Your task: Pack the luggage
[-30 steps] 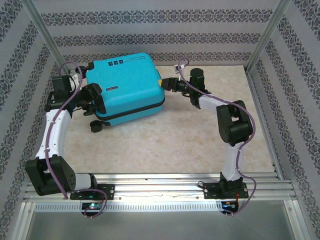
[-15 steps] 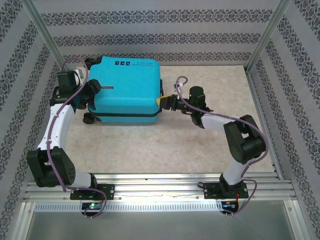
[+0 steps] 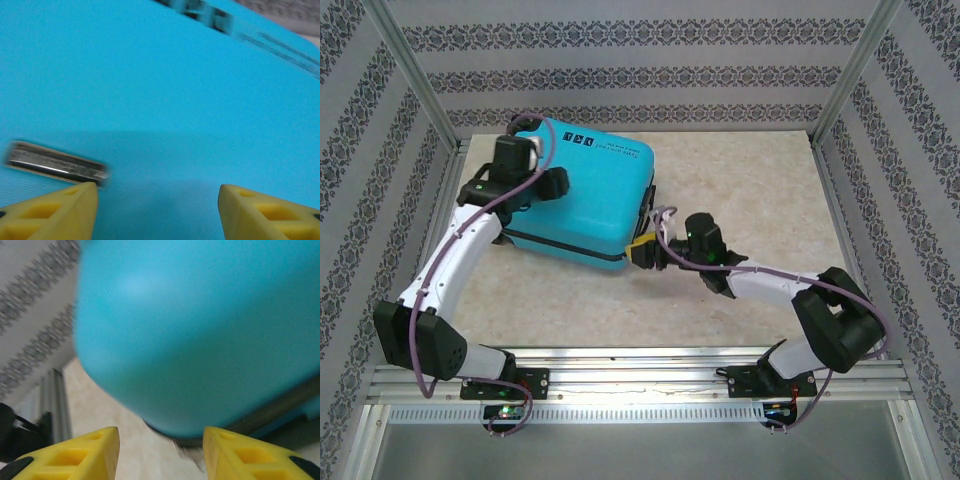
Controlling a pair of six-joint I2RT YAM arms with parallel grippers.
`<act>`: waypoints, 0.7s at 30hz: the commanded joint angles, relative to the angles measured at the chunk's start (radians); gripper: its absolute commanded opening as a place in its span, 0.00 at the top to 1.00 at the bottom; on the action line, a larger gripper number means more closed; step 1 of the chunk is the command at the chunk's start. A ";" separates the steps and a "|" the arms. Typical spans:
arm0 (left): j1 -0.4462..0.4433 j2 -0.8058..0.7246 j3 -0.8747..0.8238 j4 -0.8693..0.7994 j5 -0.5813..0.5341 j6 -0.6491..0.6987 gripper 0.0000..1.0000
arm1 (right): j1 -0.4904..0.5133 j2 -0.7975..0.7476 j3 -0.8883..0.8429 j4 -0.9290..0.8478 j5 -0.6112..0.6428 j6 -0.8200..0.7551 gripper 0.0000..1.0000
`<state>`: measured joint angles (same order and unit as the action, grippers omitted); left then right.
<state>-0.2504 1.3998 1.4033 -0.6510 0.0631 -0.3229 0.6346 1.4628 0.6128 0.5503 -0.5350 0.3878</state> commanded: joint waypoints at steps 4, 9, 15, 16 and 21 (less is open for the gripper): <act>-0.237 0.115 0.209 -0.192 -0.267 0.122 0.35 | 0.101 0.058 -0.086 0.081 0.255 -0.100 0.53; -0.352 0.236 0.318 -0.273 -0.418 0.146 0.36 | 0.148 0.133 -0.067 0.121 0.324 -0.100 0.53; -0.436 0.326 0.396 -0.337 -0.531 0.171 0.37 | 0.197 0.191 -0.018 0.129 0.407 -0.118 0.52; -0.440 0.334 0.400 -0.339 -0.537 0.173 0.37 | 0.199 0.193 -0.013 0.132 0.411 -0.118 0.52; -0.444 0.339 0.391 -0.324 -0.521 0.162 0.37 | 0.209 0.183 0.000 0.132 0.430 -0.123 0.52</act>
<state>-0.6876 1.7458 1.7622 -0.9333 -0.4156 -0.1757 0.8333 1.6505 0.5896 0.6472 -0.1490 0.2840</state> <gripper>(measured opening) 0.634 0.478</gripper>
